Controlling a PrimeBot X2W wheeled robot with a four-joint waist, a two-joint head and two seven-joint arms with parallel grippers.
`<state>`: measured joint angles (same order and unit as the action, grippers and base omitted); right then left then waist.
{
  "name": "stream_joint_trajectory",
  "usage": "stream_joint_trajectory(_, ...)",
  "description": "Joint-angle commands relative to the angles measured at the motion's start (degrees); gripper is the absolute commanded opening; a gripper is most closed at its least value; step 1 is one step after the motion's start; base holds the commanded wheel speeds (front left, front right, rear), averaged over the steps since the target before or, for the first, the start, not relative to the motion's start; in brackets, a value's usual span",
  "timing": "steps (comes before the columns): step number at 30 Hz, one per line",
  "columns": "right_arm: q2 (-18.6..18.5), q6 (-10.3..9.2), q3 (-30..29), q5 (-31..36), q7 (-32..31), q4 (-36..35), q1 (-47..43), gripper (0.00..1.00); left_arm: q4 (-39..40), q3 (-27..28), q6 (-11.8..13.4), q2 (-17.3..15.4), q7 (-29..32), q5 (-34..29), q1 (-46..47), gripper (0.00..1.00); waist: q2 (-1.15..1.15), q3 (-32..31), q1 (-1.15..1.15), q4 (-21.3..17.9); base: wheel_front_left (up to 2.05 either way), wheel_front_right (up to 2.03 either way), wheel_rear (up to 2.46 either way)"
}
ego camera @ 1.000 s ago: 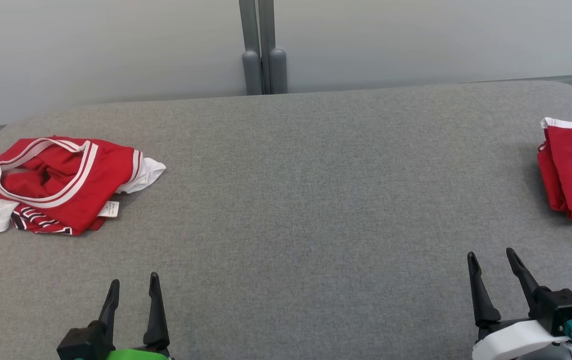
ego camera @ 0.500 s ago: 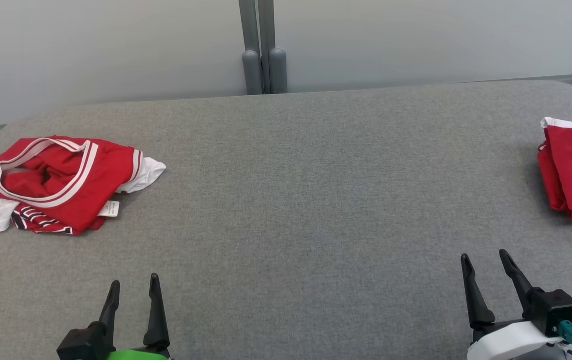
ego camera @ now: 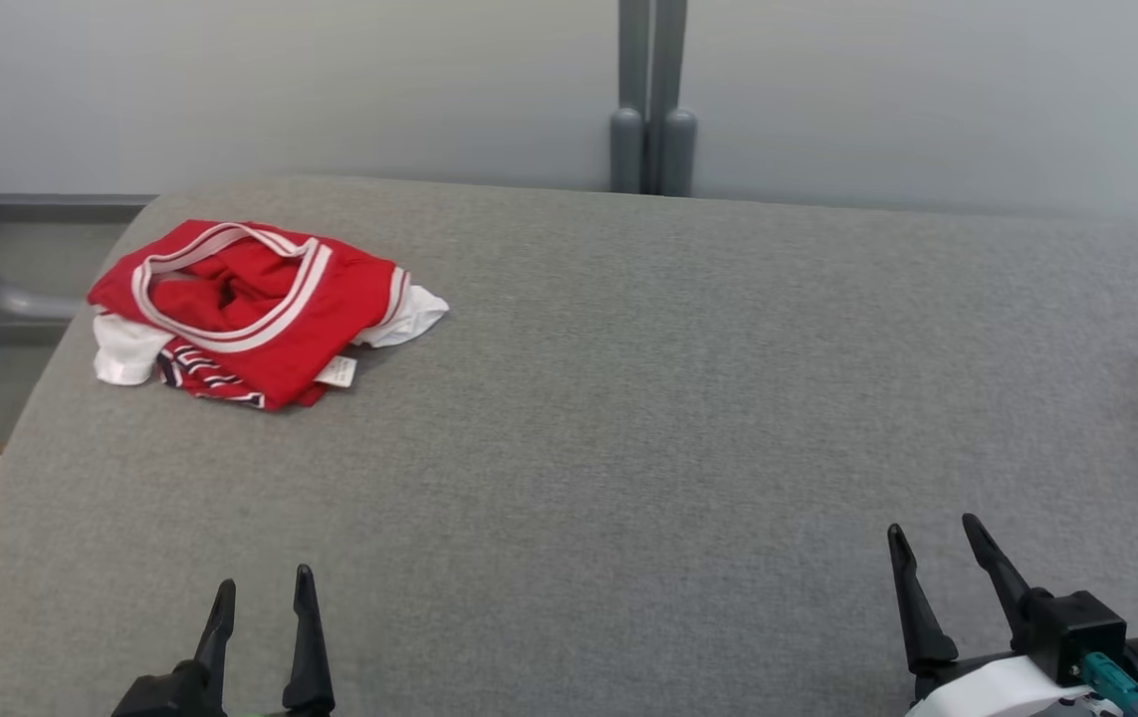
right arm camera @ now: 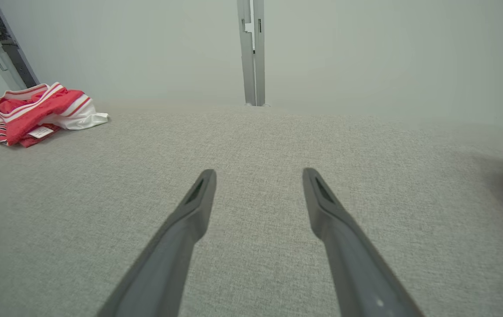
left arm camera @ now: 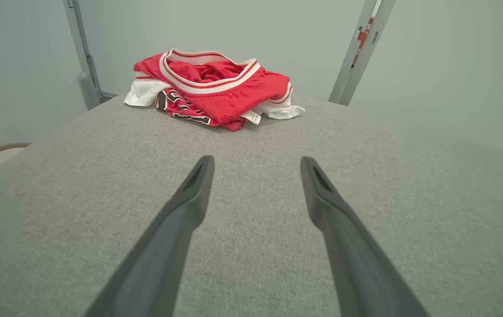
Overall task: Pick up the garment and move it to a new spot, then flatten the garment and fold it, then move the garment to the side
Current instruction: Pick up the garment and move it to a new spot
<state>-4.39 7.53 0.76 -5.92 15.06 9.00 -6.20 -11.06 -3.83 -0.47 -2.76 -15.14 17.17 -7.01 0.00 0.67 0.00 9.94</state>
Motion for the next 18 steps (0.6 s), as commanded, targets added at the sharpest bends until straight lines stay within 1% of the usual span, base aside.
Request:
stream_joint_trajectory(1,0.01,-0.09,0.24,0.01,0.15,0.24,0.12,1.00,0.27,0.27,0.08,-0.24,0.01,0.19,-0.94,1.00,0.00,-1.55,0.00,6.45,0.00,0.00,0.00)
stream_joint_trajectory(5,0.21,-0.09,1.73,-0.10,0.15,0.58,0.90,1.00,0.58,1.27,0.03,-0.25,0.01,0.14,-2.05,1.00,0.00,-2.00,0.00,8.84,0.00,0.00,0.00)
stream_joint_trajectory(9,0.26,-0.09,2.32,-0.19,0.15,0.77,1.10,1.00,0.80,1.83,-0.34,-0.24,0.01,0.15,-2.12,1.00,0.00,-2.06,0.00,9.42,0.00,0.00,0.00)
stream_joint_trajectory(14,-0.37,-0.09,2.36,-0.24,0.16,0.78,0.88,1.00,1.44,2.30,-0.82,-0.24,0.01,-0.05,-0.63,1.00,0.00,-1.21,0.00,8.41,0.00,0.00,0.00)
stream_joint_trajectory(18,-1.12,-0.09,1.62,-0.37,0.15,0.03,2.10,1.00,1.61,2.62,-1.55,-0.24,0.01,0.47,1.32,1.00,0.00,1.40,0.00,6.87,0.00,0.00,0.00)
